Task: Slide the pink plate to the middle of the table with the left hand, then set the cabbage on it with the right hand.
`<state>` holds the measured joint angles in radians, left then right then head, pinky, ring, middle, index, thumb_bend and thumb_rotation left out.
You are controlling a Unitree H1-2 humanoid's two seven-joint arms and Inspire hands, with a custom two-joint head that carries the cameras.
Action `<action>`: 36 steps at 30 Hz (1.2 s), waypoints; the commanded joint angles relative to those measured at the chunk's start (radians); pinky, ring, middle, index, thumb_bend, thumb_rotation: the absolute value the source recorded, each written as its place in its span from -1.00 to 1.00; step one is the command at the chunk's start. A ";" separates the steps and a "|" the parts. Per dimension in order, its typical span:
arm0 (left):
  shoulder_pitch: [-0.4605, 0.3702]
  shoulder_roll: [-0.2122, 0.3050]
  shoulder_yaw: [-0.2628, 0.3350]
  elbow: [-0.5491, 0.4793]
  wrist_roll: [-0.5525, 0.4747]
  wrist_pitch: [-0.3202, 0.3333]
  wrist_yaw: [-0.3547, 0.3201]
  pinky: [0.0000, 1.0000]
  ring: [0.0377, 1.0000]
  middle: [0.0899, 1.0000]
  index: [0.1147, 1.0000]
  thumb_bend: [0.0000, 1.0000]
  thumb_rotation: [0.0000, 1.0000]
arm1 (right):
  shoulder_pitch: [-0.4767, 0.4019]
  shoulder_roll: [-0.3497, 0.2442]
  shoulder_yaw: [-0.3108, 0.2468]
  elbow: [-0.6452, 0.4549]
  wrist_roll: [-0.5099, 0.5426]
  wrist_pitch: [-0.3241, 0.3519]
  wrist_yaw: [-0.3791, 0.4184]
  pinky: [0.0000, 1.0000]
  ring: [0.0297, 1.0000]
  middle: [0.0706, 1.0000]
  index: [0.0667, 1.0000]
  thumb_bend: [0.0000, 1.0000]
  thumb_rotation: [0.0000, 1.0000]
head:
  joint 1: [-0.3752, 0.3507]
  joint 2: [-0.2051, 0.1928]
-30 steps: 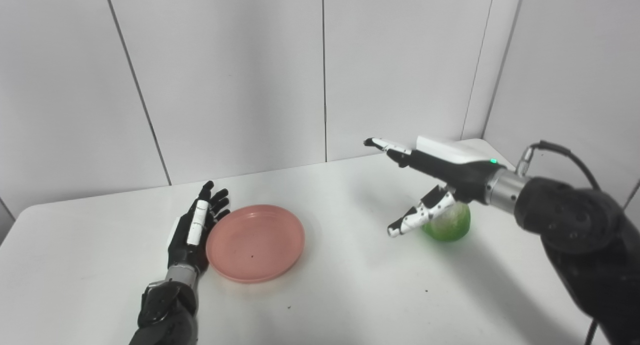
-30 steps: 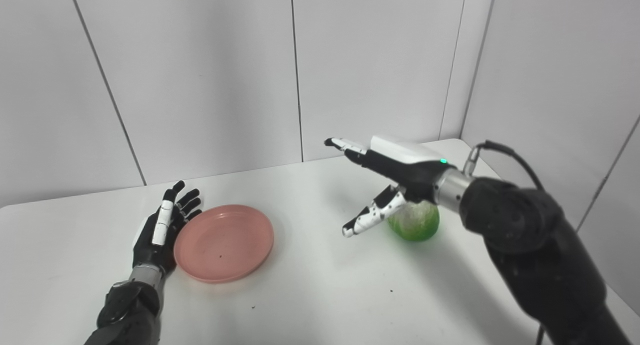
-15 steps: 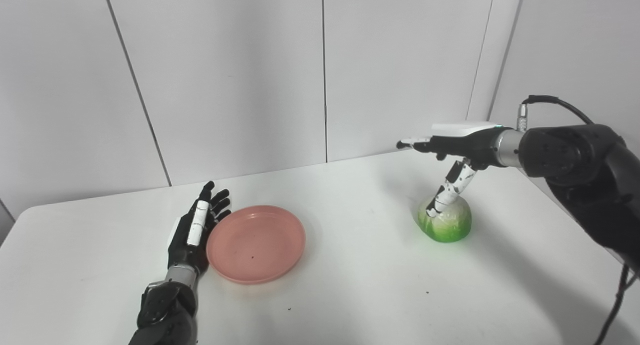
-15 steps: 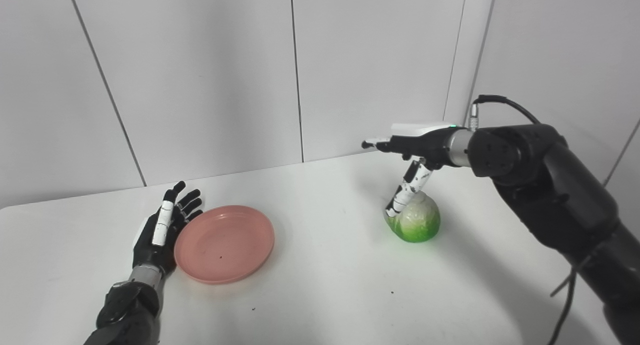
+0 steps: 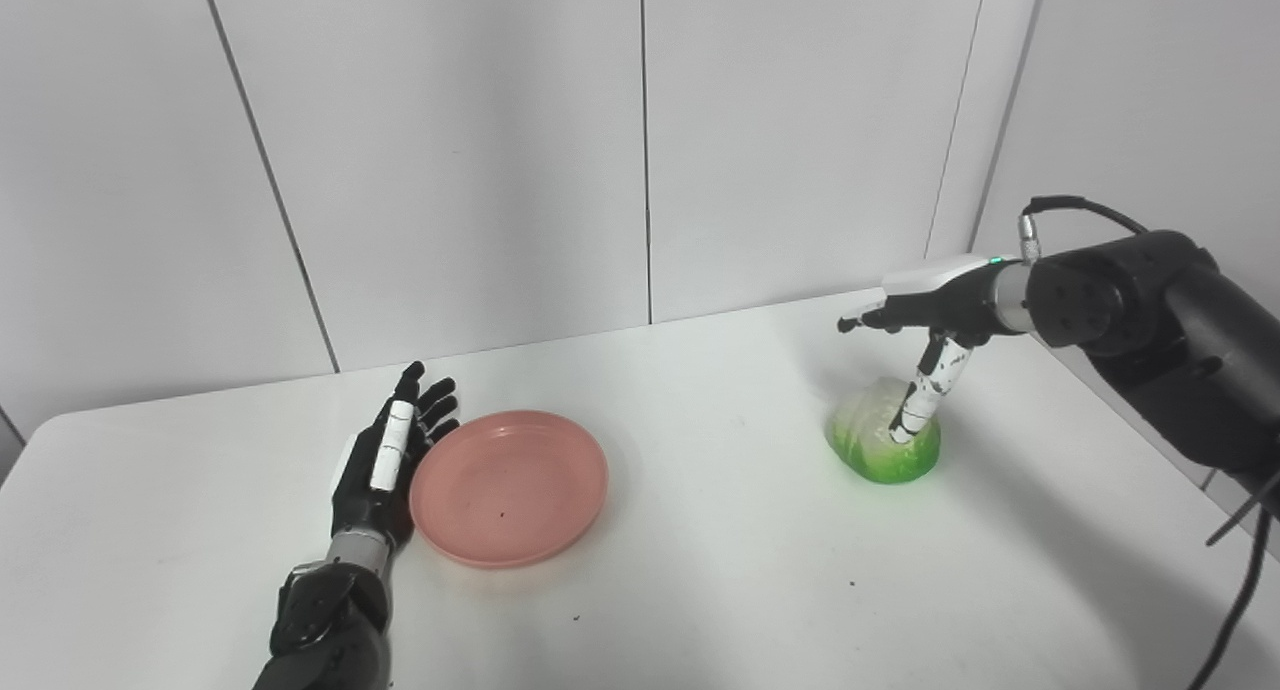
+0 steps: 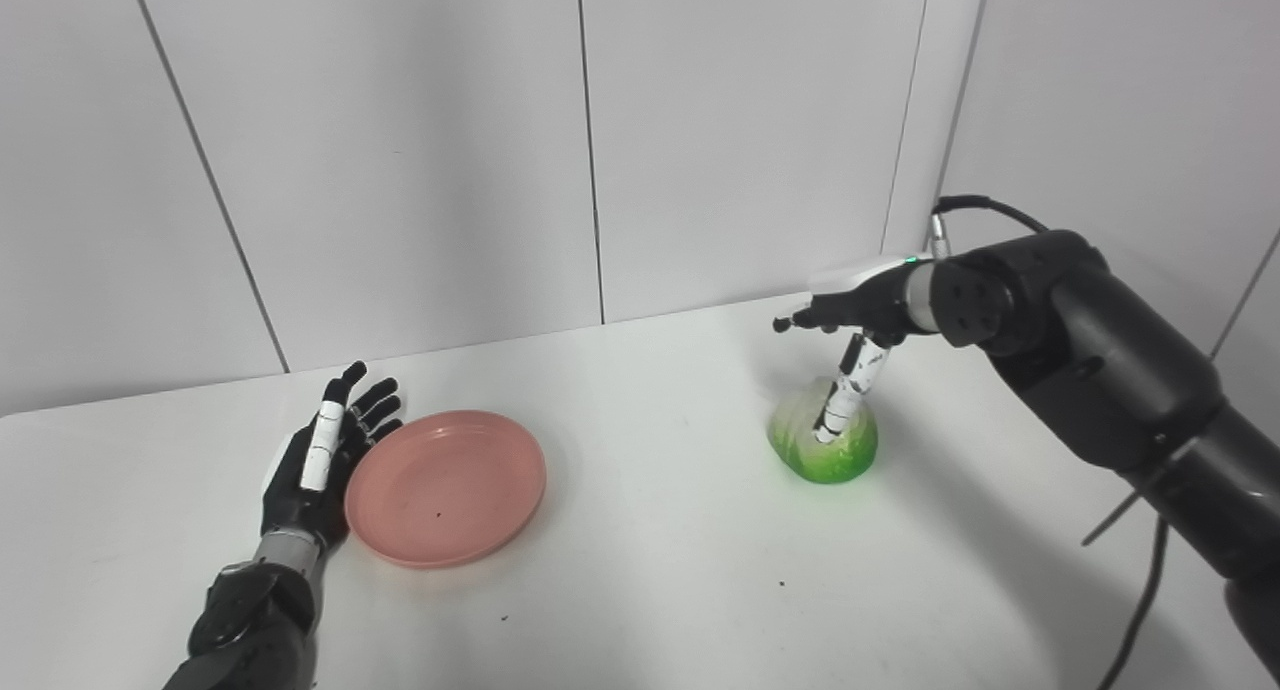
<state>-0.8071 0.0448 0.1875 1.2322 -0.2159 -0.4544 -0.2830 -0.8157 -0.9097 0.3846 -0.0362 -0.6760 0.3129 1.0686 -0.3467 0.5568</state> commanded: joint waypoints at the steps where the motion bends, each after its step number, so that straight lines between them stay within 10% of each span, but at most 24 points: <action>1: 0.049 0.001 0.001 0.036 -0.007 0.008 -0.009 0.74 0.77 0.68 0.85 1.00 0.56 | -0.036 -0.014 -0.018 0.007 -0.025 -0.041 -0.055 0.46 0.82 0.96 0.90 1.00 -0.23 | 0.000 0.001; 36: 0.060 0.008 -0.021 0.021 0.001 0.016 -0.010 0.74 0.75 0.65 0.85 0.98 0.45 | 0.051 0.097 -0.023 0.242 -0.041 -0.205 -0.342 0.50 0.92 1.00 0.93 1.00 -0.30 | 0.018 0.008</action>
<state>-0.8040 0.0493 0.1659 1.2254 -0.2122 -0.4527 -0.2890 -0.7230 -0.7929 0.3717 0.2170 -0.6980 0.1404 0.7649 -0.3298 0.5645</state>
